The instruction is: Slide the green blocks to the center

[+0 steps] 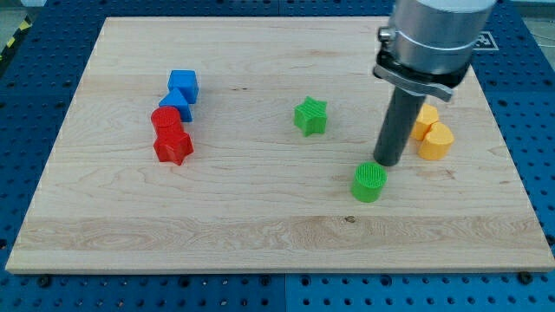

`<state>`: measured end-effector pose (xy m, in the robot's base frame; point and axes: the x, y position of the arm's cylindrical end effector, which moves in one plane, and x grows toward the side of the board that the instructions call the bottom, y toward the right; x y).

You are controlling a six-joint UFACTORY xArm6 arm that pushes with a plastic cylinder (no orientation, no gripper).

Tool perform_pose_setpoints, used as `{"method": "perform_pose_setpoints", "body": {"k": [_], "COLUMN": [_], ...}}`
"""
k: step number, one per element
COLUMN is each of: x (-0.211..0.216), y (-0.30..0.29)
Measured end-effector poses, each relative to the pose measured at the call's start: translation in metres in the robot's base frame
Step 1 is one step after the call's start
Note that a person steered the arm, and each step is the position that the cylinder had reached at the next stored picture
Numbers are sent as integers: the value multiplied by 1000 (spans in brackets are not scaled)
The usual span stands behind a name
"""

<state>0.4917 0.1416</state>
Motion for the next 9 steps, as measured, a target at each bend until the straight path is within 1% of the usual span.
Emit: {"method": "perform_pose_setpoints", "body": {"k": [1,3,4,6,7,8,9], "x": [16,65,66,50,33,28,12], "y": [9,9,-4,-34,-38,-42,-44]}}
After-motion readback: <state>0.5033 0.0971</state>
